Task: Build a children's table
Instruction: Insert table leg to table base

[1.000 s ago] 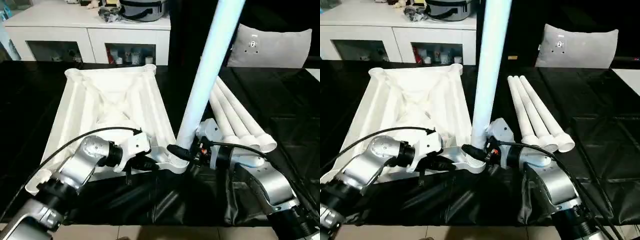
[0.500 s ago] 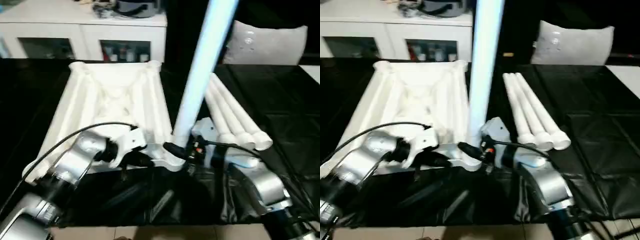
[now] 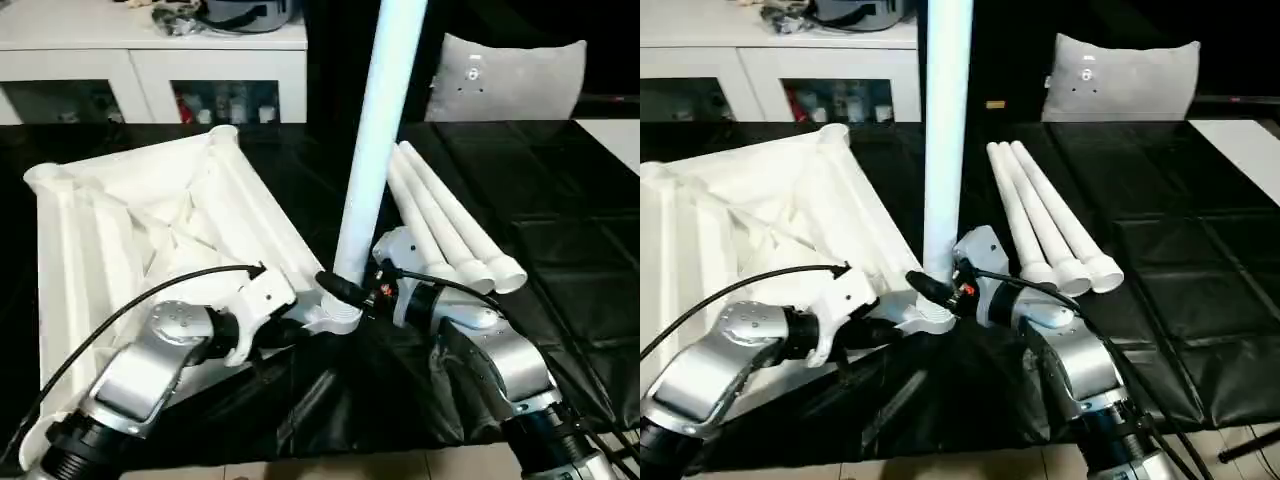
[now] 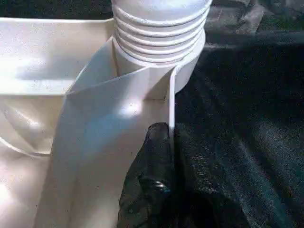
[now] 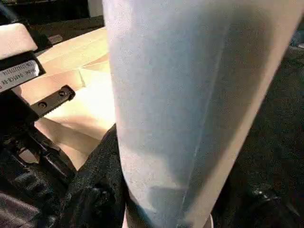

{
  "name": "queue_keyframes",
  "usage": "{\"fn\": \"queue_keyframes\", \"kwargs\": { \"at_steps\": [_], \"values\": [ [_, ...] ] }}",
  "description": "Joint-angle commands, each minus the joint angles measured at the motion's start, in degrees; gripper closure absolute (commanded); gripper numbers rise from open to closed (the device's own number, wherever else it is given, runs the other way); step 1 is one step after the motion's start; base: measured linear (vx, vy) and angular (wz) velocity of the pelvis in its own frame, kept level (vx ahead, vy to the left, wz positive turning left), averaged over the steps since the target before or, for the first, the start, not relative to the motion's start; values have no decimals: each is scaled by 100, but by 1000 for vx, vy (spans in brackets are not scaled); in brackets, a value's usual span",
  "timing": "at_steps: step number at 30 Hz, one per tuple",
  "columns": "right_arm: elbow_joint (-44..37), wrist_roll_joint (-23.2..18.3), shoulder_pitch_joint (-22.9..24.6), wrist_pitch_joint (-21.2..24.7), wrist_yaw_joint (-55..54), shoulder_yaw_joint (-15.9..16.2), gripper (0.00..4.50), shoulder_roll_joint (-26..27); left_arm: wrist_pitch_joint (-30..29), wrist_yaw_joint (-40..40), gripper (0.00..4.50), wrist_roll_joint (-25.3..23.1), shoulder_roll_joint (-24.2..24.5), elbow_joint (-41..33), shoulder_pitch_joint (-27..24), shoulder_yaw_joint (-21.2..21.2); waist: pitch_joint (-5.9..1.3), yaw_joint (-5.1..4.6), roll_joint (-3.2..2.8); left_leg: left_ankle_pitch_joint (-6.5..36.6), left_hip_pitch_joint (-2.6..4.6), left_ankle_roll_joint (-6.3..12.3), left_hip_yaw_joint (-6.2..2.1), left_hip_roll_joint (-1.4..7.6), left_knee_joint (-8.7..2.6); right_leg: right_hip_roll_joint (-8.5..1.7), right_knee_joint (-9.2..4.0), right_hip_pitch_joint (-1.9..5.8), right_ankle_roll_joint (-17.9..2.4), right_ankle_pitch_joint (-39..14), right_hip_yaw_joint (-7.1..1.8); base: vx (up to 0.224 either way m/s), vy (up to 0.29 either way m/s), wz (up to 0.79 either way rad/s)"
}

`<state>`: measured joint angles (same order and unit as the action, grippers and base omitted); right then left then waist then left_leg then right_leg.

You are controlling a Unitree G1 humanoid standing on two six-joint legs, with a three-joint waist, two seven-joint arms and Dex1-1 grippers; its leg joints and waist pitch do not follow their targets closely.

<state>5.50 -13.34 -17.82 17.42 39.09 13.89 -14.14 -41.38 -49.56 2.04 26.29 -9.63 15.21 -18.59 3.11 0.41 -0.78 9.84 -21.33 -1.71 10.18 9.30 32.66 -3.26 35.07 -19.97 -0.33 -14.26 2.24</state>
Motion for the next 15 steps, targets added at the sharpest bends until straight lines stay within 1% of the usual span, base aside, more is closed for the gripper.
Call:
{"fn": "queue_keyframes", "kwargs": {
  "at_steps": [1, 4, 6, 9, 10, 11, 12, 14, 15],
  "values": [
    [805, 384, 298, 485, -221, 151, 261, -122, 70, -34, 450, 56, -81, -365, 102, -50, -209, 34, -78, 2247, 120, -254, -218, 415, -463, -496, -570, -34, -1051, -1839, -320, 0, 0, 0],
    [830, 398, 299, 411, -290, 164, 261, -80, -34, 261, 450, -7, -62, -466, 101, -99, -221, 23, -86, 2306, 122, -300, -223, 416, -469, -479, -549, -37, -1039, -1687, -317, 0, 0, 0],
    [839, 403, 295, 393, -299, 162, 261, -73, -37, 292, 450, -13, -63, -461, 108, -104, -215, 24, -76, 2308, 122, -283, -220, 406, -466, -477, -553, -38, -1045, -1653, -317, 0, 0, 0],
    [941, 336, 236, 395, -317, 57, 261, 0, 50, 327, 450, -23, -121, -369, 183, -36, -205, 15, -73, 2423, 123, -299, -229, 393, -458, -497, -581, -45, -1004, -1963, -316, 0, 0, 0],
    [1001, 299, 216, 349, -322, 10, 226, 29, 206, 271, 450, -65, -85, -322, 208, -57, -208, 18, -78, 2454, 135, -311, -232, 397, -456, -496, -590, -59, -967, -2043, -318, 0, 0, 0],
    [1025, 267, 208, 342, -312, -15, 205, 46, 261, 247, 450, -63, -76, -297, 217, -58, -205, 12, -75, 2510, 137, -322, -237, 397, -457, -493, -594, -68, -955, -2084, -321, 0, 0, 0],
    [1032, 251, 203, 325, -297, -20, 205, 57, 321, 222, 450, -61, -60, -271, 227, -60, -205, 18, -96, 2524, 136, -331, -243, 394, -459, -496, -597, -65, -949, -2092, -319, 0, 0, 0],
    [1032, 244, 200, 314, -286, -18, 185, 61, 343, 226, 450, -45, -41, -262, 234, -70, -221, 10, -90, 2531, 140, -357, -246, 398, -459, -490, -585, -68, -977, -1999, -315, 0, 0, 0],
    [1025, 253, 197, 293, -267, -2, 163, 50, 420, 240, 450, -48, -37, -171, 273, -80, -267, 19, -86, 2226, 109, -319, -233, 406, -448, -472, -529, -21, -1043, -1425, -317, 0, 0, 0]
  ]
}}
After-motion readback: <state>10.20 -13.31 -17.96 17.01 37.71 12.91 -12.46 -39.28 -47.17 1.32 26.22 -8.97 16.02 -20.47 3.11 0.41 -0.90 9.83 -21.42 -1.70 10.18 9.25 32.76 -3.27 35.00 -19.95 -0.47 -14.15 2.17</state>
